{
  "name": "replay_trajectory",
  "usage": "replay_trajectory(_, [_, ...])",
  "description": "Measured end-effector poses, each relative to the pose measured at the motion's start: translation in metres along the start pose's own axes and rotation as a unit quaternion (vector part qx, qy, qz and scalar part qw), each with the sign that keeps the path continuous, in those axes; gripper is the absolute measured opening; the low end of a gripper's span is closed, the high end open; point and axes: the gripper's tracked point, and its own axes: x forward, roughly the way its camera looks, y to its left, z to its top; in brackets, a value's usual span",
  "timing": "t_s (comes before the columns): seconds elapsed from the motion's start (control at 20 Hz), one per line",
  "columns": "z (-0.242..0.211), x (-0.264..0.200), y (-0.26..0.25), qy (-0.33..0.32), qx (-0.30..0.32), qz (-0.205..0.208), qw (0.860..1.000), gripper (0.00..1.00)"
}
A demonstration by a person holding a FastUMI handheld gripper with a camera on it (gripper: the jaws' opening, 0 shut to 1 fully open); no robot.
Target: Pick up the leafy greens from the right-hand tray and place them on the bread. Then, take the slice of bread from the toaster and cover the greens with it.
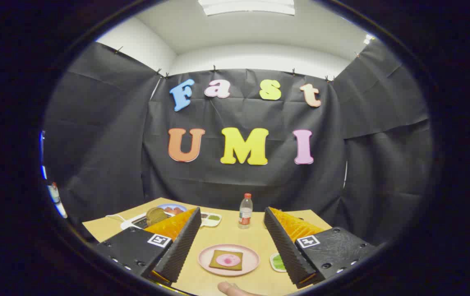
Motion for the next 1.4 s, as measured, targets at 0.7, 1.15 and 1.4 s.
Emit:
replay_trajectory(0.7, [0.001,0.013,-0.022,0.004,0.031,-0.045,0.998,0.95])
replay_trajectory(1.15, [-0.003,0.017,-0.070,0.017,0.042,-0.073,0.996,0.95])
replay_trajectory(1.4, [-0.028,0.032,-0.113,0.040,0.043,-0.086,0.995,0.95])
